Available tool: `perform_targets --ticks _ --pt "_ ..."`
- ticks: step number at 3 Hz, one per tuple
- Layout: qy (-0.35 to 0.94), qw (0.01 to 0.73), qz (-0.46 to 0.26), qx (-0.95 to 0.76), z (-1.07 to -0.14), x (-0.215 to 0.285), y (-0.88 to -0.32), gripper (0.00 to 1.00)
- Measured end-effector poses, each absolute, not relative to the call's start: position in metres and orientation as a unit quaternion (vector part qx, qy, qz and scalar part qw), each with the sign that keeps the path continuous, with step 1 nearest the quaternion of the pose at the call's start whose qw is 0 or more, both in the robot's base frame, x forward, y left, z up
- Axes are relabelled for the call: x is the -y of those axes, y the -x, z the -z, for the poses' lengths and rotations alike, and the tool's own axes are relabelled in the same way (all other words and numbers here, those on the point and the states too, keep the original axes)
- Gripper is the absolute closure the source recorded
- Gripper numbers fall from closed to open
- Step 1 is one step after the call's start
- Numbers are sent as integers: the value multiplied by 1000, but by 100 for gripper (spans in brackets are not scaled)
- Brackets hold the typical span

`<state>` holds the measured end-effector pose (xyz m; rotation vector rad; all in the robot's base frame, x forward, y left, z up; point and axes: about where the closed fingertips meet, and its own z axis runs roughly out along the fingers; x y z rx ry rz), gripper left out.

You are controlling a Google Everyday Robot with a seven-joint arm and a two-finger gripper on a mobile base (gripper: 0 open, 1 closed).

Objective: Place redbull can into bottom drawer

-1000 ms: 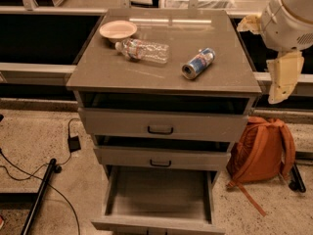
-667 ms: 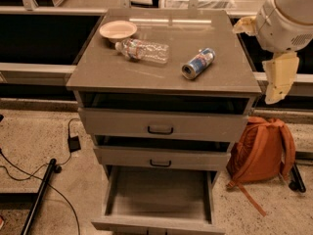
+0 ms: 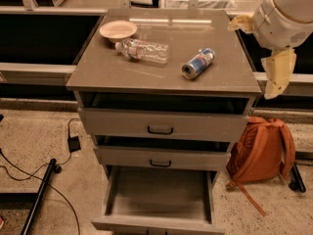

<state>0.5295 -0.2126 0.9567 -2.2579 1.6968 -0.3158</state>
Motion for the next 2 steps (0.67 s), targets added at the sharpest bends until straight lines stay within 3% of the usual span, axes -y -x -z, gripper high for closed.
perform_targets --ticks 2 --pt "886 163 97 -424 -938 178 -602 0"
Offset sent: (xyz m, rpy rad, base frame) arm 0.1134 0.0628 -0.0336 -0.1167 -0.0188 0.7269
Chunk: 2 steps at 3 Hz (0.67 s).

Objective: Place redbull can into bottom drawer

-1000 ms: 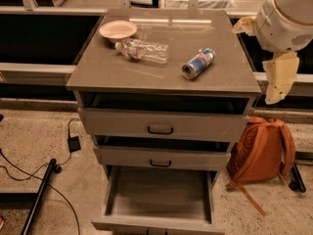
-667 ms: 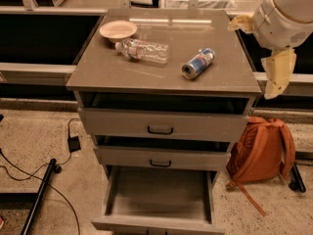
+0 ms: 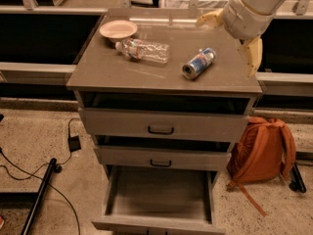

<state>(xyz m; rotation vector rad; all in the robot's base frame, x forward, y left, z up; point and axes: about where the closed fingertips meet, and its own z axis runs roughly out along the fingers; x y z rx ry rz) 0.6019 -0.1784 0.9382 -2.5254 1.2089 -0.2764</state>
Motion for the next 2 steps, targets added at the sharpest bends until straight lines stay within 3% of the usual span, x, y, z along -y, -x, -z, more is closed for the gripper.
perform_targets --ticks 2 --pt "941 77 104 -314 -881 134 -660 0"
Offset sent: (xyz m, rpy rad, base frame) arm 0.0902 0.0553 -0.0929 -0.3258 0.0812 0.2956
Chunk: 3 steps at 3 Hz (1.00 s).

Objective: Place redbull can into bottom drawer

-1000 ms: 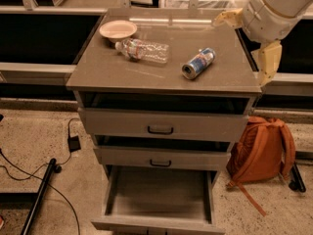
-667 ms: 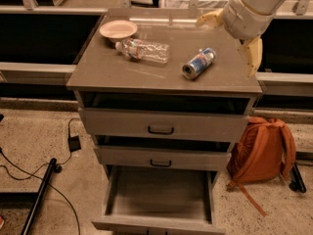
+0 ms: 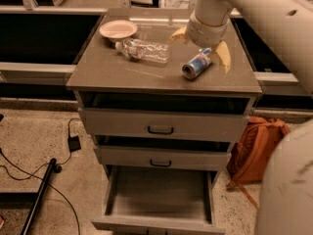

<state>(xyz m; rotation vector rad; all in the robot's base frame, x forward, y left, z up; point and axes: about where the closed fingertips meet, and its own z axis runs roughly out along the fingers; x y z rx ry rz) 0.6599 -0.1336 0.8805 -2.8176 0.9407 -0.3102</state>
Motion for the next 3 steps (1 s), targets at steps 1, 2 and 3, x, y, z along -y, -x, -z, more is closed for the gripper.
perform_targets --ticks 1,2,3 --pt "948 40 96 -299 -854 130 -675 14" --pt "950 10 89 -298 -833 131 -685 36" --pt "951 -9 87 -298 -822 132 -693 60"
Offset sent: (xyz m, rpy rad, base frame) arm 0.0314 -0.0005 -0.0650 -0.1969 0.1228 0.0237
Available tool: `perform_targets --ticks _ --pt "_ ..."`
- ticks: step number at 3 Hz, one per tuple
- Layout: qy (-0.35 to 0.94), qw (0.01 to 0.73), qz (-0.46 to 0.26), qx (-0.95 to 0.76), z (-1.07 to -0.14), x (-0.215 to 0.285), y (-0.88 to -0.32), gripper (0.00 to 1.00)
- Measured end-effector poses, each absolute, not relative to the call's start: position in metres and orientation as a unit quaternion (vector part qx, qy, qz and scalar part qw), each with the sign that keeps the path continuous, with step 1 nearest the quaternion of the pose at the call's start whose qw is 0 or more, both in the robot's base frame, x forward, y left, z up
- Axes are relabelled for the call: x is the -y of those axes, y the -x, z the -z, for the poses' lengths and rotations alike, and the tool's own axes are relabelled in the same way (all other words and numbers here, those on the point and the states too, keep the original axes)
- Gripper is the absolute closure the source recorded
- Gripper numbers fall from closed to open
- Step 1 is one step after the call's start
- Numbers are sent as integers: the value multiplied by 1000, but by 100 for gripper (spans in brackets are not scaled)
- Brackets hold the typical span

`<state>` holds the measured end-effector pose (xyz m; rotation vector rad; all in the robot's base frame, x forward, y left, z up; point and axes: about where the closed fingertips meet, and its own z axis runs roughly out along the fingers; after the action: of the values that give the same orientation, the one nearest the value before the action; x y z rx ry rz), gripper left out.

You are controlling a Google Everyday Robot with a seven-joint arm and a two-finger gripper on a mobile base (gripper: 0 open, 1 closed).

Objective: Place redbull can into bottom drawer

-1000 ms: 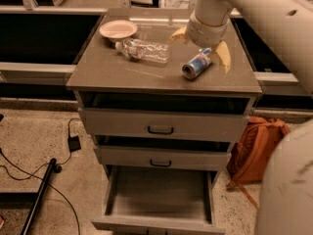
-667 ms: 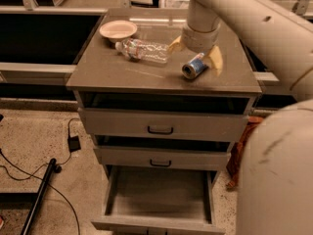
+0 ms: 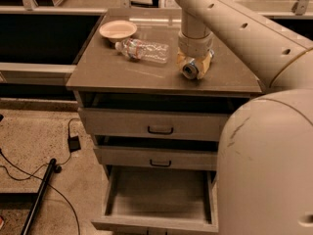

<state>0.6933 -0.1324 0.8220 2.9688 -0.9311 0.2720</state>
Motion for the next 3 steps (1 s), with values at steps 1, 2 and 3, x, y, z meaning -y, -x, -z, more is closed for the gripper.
perform_targets --ticks 1,2,3 --pt "-953 4 -76 293 -819 128 -690 83" --pt "-945 -43 -43 322 -838 133 -672 100" --pt "-909 -134 2 395 -880 153 -642 100"
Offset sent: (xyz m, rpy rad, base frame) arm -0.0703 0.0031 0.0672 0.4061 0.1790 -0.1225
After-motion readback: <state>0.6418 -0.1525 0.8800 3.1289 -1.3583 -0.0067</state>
